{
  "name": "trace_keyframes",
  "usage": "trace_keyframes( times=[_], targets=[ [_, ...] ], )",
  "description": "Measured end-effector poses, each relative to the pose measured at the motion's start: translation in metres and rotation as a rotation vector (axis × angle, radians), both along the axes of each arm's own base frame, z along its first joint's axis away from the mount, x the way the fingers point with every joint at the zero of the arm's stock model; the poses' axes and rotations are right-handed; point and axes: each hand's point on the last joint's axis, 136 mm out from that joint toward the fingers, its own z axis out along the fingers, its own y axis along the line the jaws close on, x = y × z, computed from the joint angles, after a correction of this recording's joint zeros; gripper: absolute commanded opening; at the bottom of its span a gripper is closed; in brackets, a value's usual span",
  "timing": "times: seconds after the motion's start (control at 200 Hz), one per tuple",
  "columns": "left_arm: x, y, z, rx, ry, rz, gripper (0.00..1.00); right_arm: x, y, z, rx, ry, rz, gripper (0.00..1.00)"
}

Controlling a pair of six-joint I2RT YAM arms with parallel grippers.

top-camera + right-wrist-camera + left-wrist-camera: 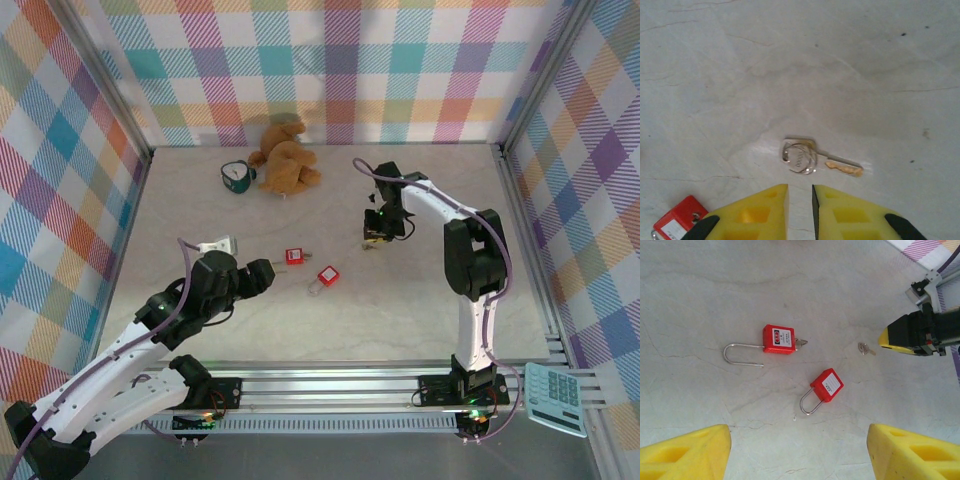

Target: Unlock with the key

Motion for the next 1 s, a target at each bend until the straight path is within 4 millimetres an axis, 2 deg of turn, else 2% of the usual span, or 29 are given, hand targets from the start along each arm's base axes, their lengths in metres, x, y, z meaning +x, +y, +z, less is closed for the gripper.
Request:
trace_keyframes(
  times=[0.255,0.595,0.995],
  targets=[
    [-0.003,0.0,-0.013,0.0,0.033,0.003,0.71,-0.008,0.003,-0.011,0.014,0.031,0.006,0.22],
    [-0.003,0.0,-0.014,-0.002,0.033,0.003,0.71,-0.013,0.003,-0.03,-0.017,0.073,0.008,0.25],
    [-0.004,0.001,-0.02,0.002,0.036,0.003,0.72,-0.009,0.01,-0.031,-0.091,0.048,0.021,0.13]
  ],
)
